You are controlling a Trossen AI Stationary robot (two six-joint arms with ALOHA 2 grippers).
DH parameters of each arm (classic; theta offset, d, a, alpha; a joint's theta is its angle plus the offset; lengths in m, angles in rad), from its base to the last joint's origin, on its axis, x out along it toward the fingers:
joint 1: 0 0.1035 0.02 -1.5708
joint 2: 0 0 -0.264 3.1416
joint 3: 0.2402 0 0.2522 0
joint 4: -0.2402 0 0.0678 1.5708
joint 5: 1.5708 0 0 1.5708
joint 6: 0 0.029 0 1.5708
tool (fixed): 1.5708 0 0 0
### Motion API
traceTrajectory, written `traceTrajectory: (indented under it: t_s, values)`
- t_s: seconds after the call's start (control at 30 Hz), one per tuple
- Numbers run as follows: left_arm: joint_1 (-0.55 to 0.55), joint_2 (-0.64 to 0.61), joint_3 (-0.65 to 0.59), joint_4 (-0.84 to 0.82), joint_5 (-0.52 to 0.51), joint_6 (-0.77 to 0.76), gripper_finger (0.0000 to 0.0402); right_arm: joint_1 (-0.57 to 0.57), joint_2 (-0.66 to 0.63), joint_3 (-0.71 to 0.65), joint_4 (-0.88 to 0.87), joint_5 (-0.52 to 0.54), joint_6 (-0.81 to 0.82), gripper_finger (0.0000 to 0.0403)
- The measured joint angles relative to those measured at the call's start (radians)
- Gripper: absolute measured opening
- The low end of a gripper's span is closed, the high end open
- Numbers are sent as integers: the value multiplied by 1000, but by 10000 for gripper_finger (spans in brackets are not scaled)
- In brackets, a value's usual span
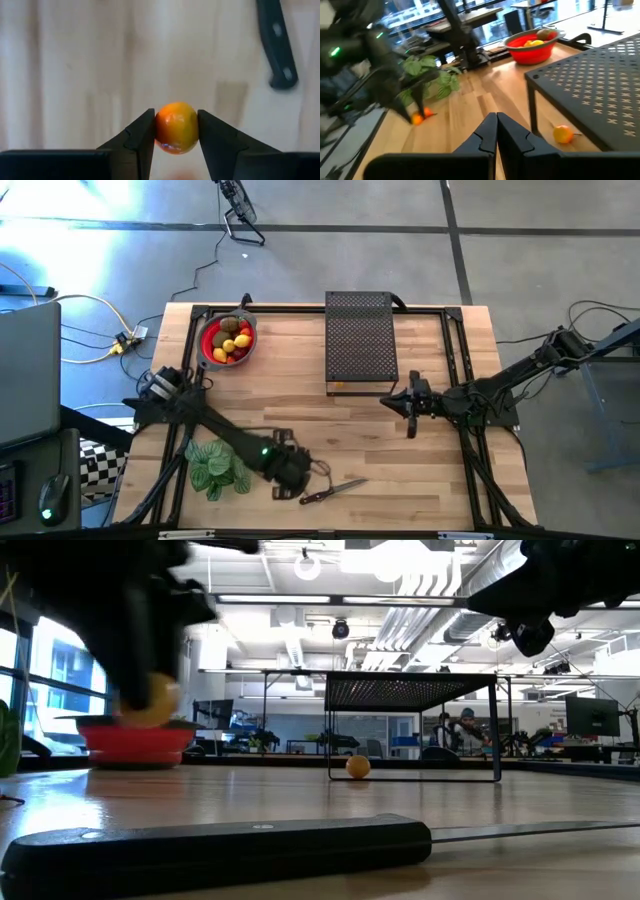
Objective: Pick & Place Fruit
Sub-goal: Put the orange pear into the strainer bowl
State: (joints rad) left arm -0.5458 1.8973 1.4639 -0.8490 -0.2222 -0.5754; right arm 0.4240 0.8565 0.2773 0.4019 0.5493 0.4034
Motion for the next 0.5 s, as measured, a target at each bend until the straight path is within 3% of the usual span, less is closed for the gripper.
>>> traceTrajectory:
  t_s: [0.2,0.33,0.5]
  values:
    - [119,0,111,-98,-1,88,131,0,0,0,-1,-84,-45,3]
    - [182,1,212,-221,-1,158,131,0,0,0,-3,-86,-56,3]
    - [237,1,335,-439,-83,232,131,0,0,0,-3,-86,-86,3]
